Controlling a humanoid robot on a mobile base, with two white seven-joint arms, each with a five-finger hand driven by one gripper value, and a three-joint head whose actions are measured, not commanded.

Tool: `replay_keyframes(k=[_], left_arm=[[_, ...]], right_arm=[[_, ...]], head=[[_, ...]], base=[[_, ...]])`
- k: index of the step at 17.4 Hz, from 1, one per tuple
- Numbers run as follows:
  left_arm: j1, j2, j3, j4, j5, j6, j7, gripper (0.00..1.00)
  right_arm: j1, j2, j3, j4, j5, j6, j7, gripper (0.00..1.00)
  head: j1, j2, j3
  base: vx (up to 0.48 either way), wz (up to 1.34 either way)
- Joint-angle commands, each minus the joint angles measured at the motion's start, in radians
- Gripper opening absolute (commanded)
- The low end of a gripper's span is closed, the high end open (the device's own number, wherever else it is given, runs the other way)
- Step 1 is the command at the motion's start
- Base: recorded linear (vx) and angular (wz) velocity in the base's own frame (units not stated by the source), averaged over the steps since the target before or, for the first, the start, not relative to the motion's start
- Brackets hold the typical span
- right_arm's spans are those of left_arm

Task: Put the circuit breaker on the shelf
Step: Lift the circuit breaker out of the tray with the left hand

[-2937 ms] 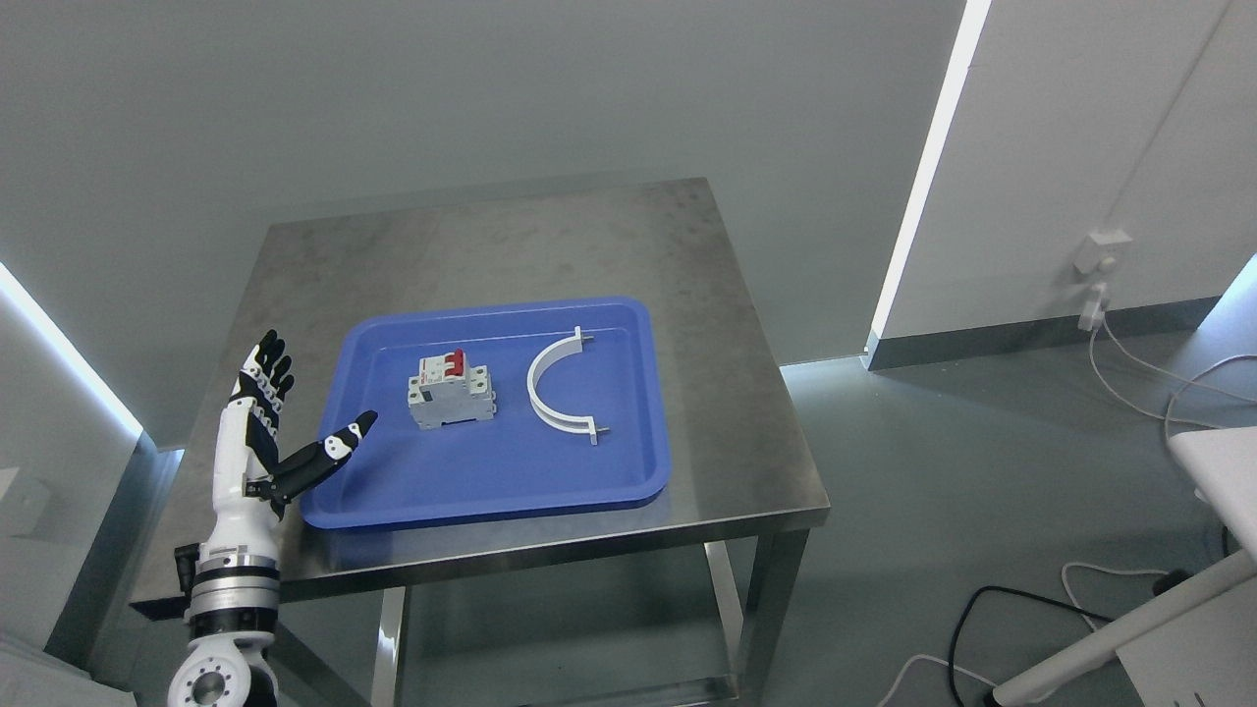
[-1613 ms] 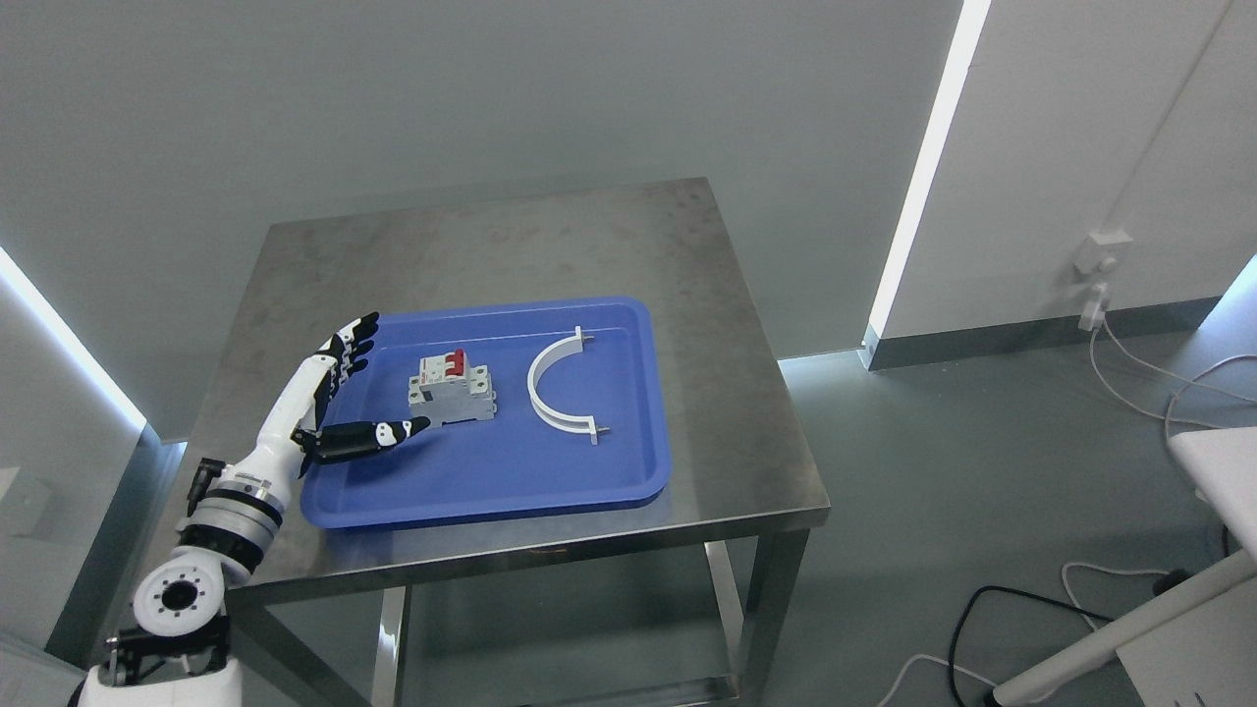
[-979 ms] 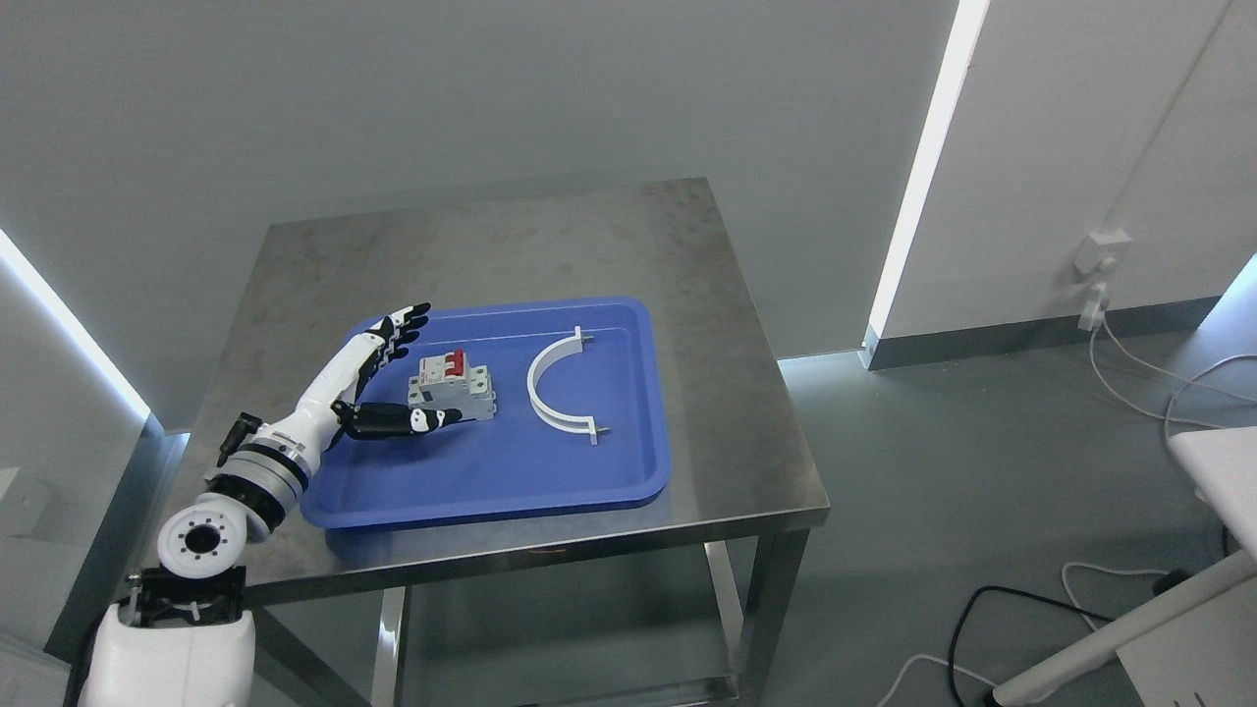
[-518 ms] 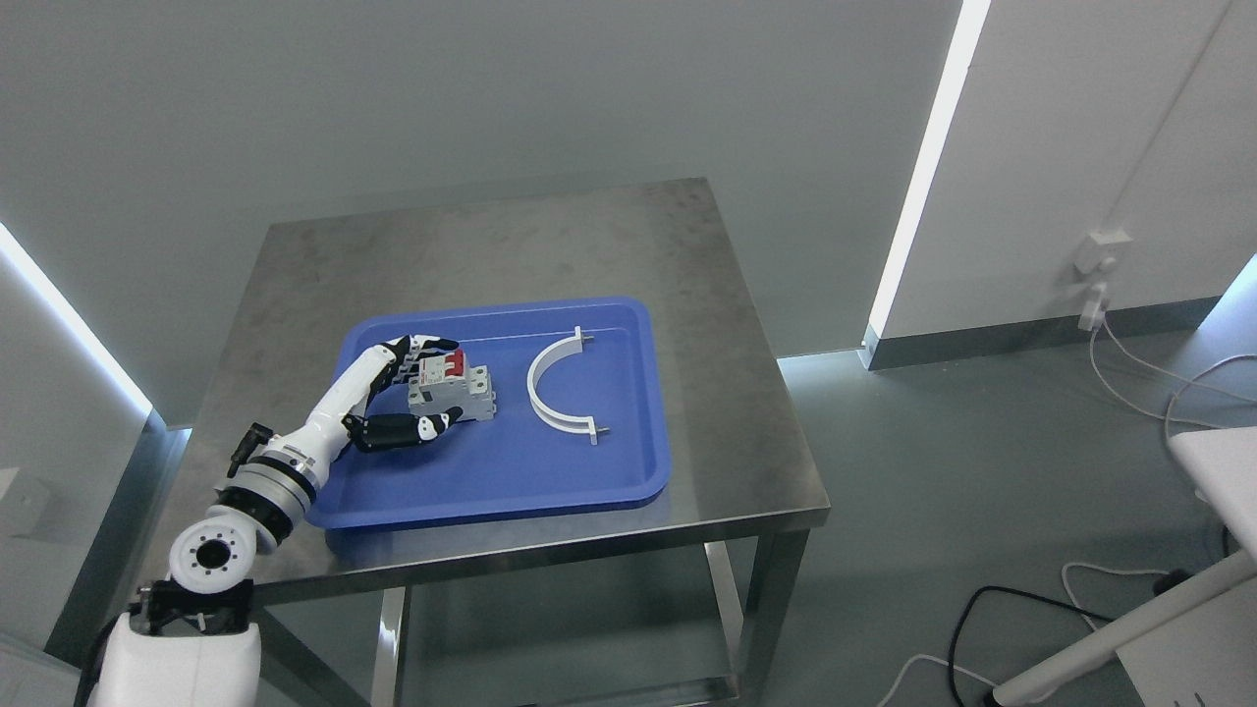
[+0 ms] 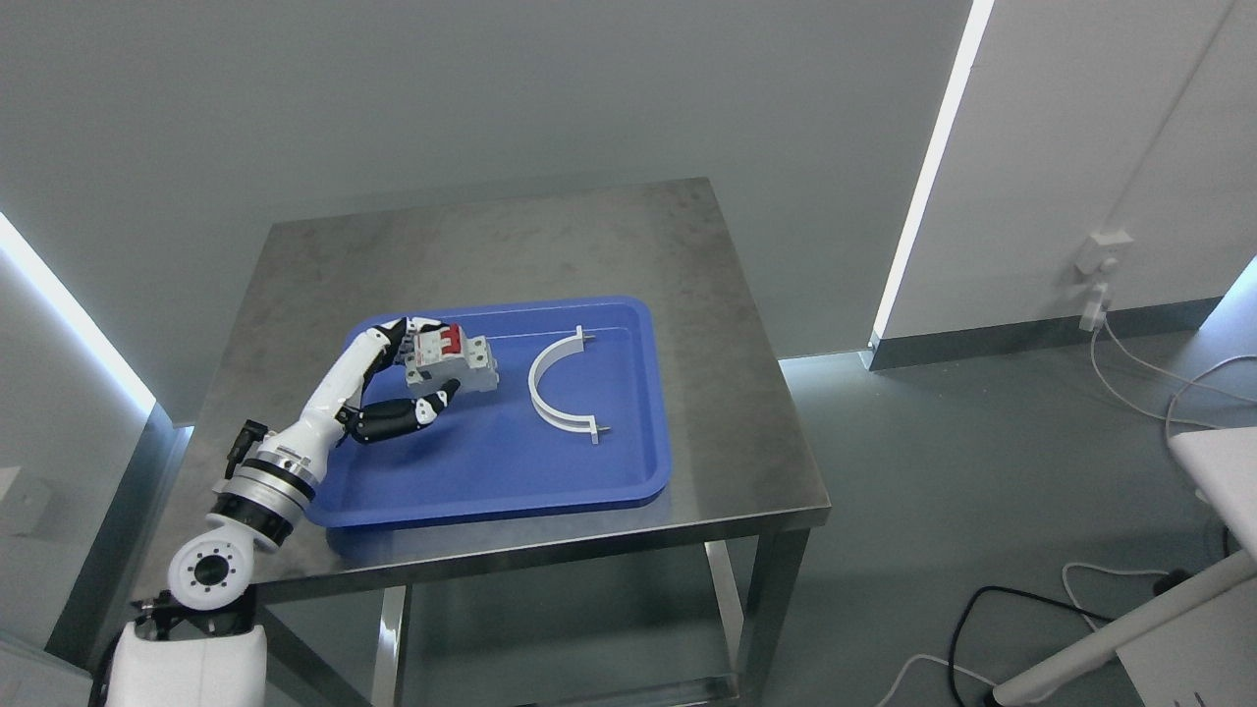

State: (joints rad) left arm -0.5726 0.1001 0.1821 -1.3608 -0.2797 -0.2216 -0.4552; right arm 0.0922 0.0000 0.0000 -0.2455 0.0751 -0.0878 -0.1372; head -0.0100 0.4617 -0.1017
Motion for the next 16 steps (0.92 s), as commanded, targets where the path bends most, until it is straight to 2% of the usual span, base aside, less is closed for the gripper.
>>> replay_keyframes(k=[1,3,8,10,12,16], left_arm=[[-0.069,-0.083,0.139,0.058,0.259,-0.163,0.217,0.02],[-0.008,-0.083,0.065,0.039,0.28,-0.286,0.297,0.04],[0.161,-0.083,0.04,-0.106,0.28,-0.283,0.32,0.04],[0.18,-0.083,0.054,-0.158,0.28,-0.21,0.322,0.04],[0.18,-0.083,0.091,-0.213,0.28,-0.063,0.322,0.04],[0.183,-0.083,0.103,-0.222,0.28,-0.055,0.311,0.04]], right_arm=[[0.0,-0.017,0.02,0.0,0.0,0.166,0.001,1.0],[0.0,-0.017,0.02,0.0,0.0,0.166,0.001,1.0],[0.0,-0.017,0.02,0.0,0.0,0.166,0.001,1.0],[0.0,-0.017,0.02,0.002,0.0,0.166,0.001,1.0],[0.0,-0.017,0.02,0.0,0.0,0.166,0.001,1.0],[0.0,-0.017,0.02,0.0,0.0,0.166,0.001,1.0]], head=[[0.0,0.0,0.0],[0.0,0.0,0.0],[0.0,0.0,0.0],[0.0,0.0,0.0],[0.0,0.0,0.0],[0.0,0.0,0.0]], base=[[-0.009,-0.07],[0.004,-0.06],[0.006,0.03],[-0.023,-0.01],[-0.065,0.0],[-0.153,0.0]])
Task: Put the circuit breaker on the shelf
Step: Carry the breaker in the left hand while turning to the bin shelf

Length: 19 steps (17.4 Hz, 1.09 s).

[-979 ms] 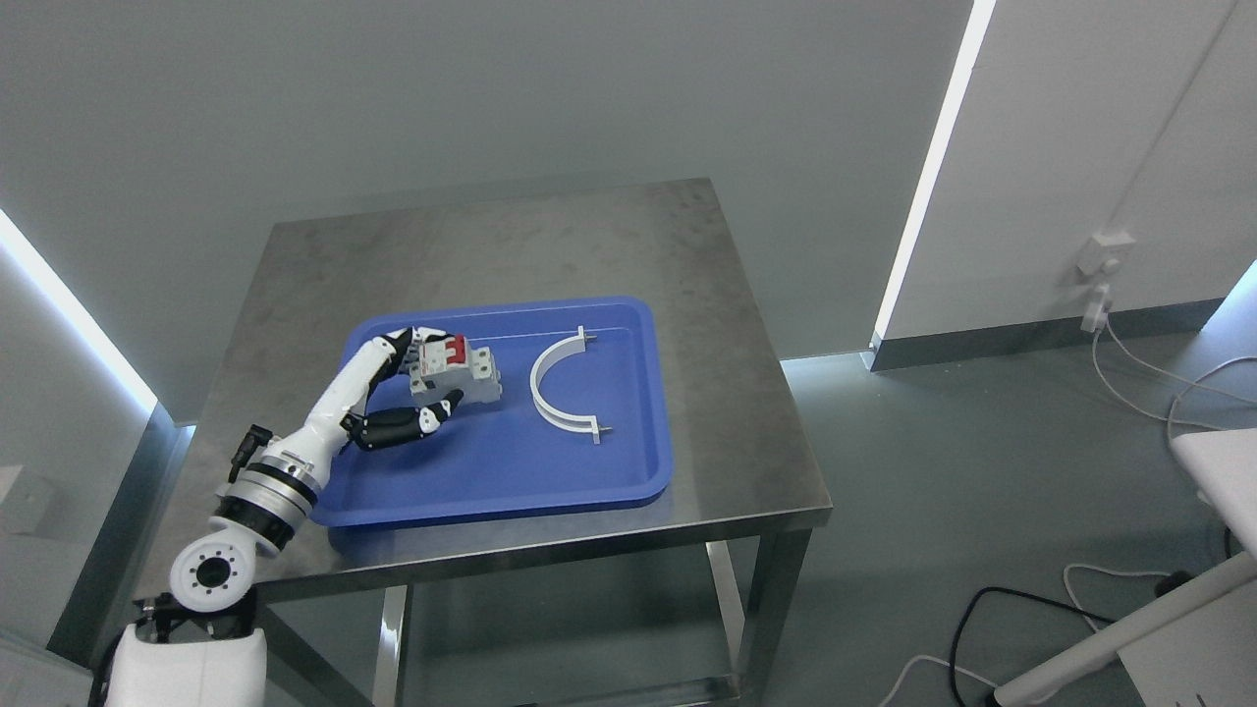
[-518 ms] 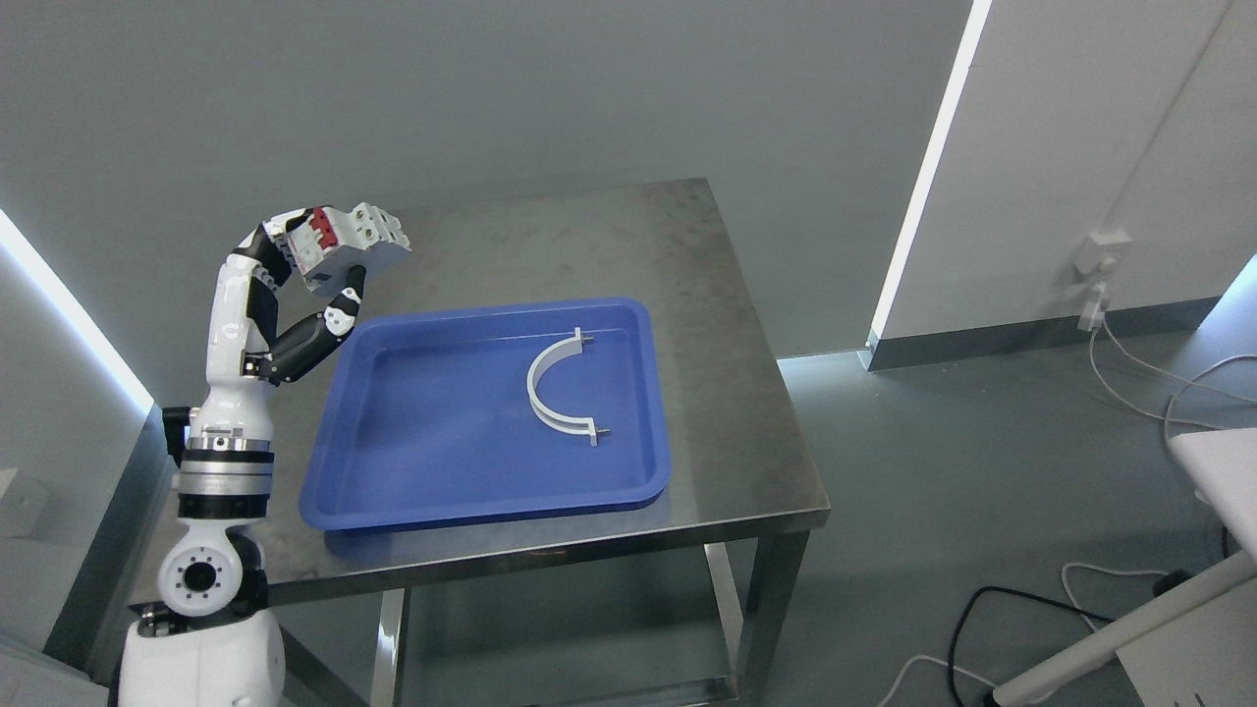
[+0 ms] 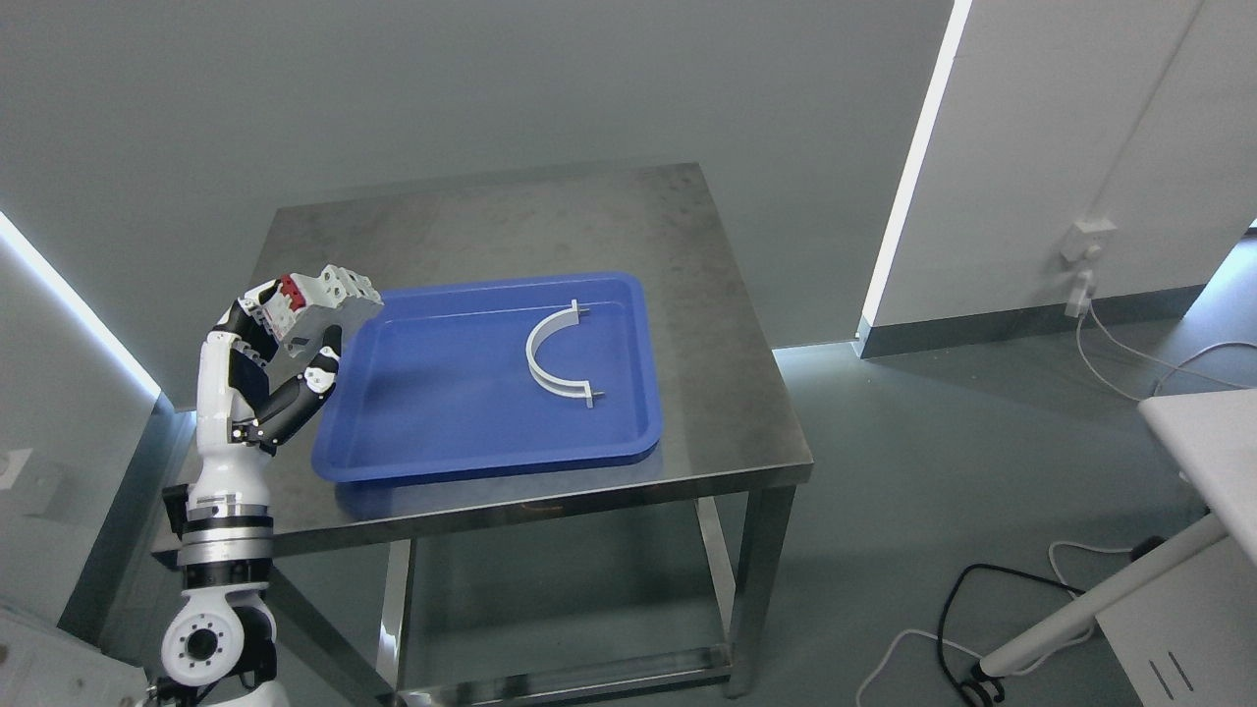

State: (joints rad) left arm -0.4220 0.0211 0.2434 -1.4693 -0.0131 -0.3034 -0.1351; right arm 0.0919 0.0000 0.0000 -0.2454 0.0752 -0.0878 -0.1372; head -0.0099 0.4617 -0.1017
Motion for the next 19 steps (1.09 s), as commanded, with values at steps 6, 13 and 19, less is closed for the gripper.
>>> replay_keyframes(k=[6,13,19], left_arm=[[0.032,-0.004,0.048,-0.14,0.013,0.029,-0.012,0.04],[0.057,-0.004,0.094,-0.152,0.013,0.03,-0.034,0.04],[0.075,-0.004,0.14,-0.152,0.013,0.029,-0.064,0.04]], right_arm=[[0.0,-0.017,0.02,0.0,0.0,0.166,0.001,1.0],[0.0,-0.017,0.02,0.0,0.0,0.166,0.001,1.0],[0.0,-0.017,0.02,0.0,0.0,0.166,0.001,1.0]], head=[[0.0,0.0,0.0],[0.0,0.0,0.0],[0.0,0.0,0.0]], base=[[-0.206,0.03],[-0.234,-0.14],[-0.281,0.01]])
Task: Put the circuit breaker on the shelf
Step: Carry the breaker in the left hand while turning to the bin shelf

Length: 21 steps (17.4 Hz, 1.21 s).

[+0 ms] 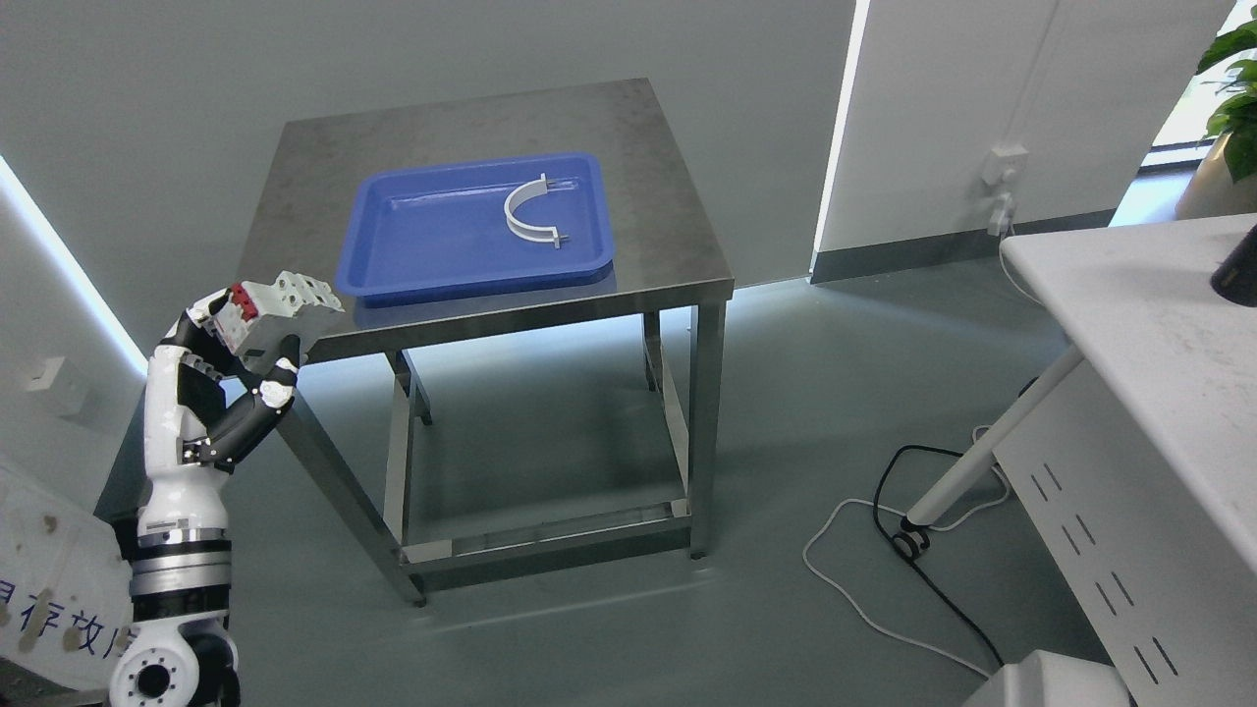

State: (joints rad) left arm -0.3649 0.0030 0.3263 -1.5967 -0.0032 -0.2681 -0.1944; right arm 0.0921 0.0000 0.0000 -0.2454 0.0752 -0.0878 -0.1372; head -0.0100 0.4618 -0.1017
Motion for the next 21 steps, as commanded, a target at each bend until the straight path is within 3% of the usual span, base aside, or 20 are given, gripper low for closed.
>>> replay_keyframes(k=[1,13,16,21], left_arm=[[0.023,0.014,0.062,-0.025,0.003,-0.006,-0.005,0.04],[0.027,0.014,0.056,-0.019,0.005,-0.006,-0.007,0.04],[0.027,0.014,0.004,-0.02,0.005,-0.068,-0.063,0.04],[0.012,0.014,-0.036,-0.023,0.002,-0.065,-0.065,0.06]], right_arm=[[0.0,-0.017,0.02,0.0,0.0,0.166,0.001,1.0],[0.0,-0.017,0.02,0.0,0.0,0.166,0.001,1.0],[0.0,-0.017,0.02,0.0,0.0,0.166,0.001,1.0],[0.0,-0.017,0.02,0.0,0.0,0.166,0.001,1.0]], head=[[0.0,0.0,0.0],[0.0,0.0,0.0],[0.0,0.0,0.0],[0.0,0.0,0.0]], base=[[-0.263,0.07],[-0.3,0.24],[-0.313,0.12],[-0.303,0.3]])
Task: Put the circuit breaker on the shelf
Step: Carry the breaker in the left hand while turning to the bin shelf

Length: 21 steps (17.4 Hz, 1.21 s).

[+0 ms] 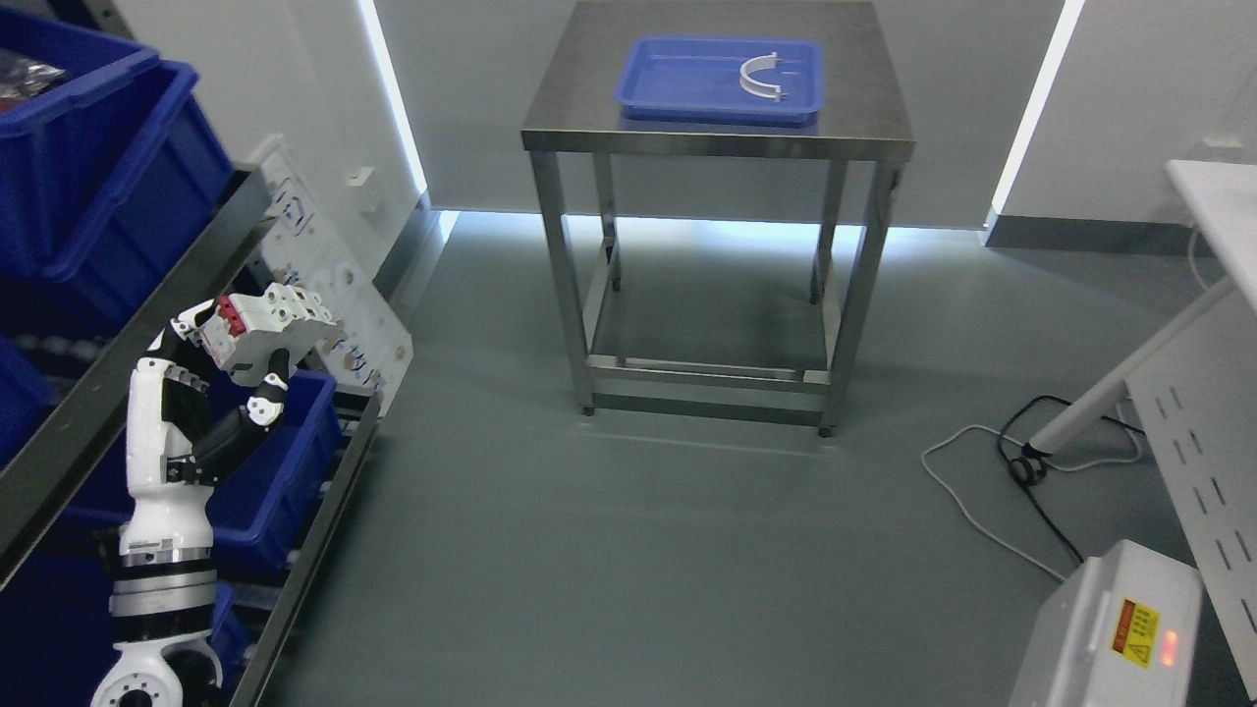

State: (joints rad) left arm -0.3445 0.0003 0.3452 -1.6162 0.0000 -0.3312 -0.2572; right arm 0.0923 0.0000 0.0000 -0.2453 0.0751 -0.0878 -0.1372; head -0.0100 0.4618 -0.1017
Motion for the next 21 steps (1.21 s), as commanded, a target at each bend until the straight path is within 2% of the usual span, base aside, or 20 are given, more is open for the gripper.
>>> replay_keyframes(k=[1,6,9,12,13,15,18,21], left_arm=[[-0.008,0.017,-0.054,-0.004,-0.001,-0.002,-0.002,0.06],[-0.013,0.017,-0.038,-0.007,0.0,-0.014,-0.013,0.06],[-0.138,0.017,-0.058,-0.011,0.0,0.001,-0.013,0.06],[-0.316,0.017,-0.113,-0.001,-0.008,0.134,-0.011,0.06],[-0.355,0.017,-0.156,0.031,-0.067,0.159,-0.013,0.06],[-0.369,0.017,-0.19,0.094,-0.182,0.175,-0.017,0.07],[-0.438,0.017,-0.192,0.194,-0.218,0.315,-0.066,0.08],[-0.504,0.11,-0.221,0.306,-0.276,0.336,-0.108,0.08]], right_arm=[[0.0,-0.017,0.02,0.0,0.0,0.166,0.001,1.0],[0.0,-0.017,0.02,0.0,0.0,0.166,0.001,1.0],[0.0,-0.017,0.02,0.0,0.0,0.166,0.001,1.0],[0.0,-0.017,0.02,0.0,0.0,0.166,0.001,1.0],[0.0,-0.017,0.02,0.0,0.0,0.166,0.001,1.0],[0.0,-0.017,0.02,0.0,0.0,0.166,0.001,1.0],[0.0,-0.017,0.02,0.001,0.0,0.166,0.001,1.0],[0.0,-0.017,0.02,0.0,0.0,0.166,0.001,1.0]], head=[[0.0,0.0,0.0],[0.0,0.0,0.0],[0.0,0.0,0.0],[0.0,0.0,0.0],[0.0,0.0,0.0],[0.0,0.0,0.0],[0.0,0.0,0.0],[0.0,0.0,0.0]], base=[[-0.339,0.52],[-0.238,0.9],[-0.134,1.08],[-0.05,1.04],[0.005,1.08],[0.026,1.01],[0.066,0.84],[0.103,0.57]])
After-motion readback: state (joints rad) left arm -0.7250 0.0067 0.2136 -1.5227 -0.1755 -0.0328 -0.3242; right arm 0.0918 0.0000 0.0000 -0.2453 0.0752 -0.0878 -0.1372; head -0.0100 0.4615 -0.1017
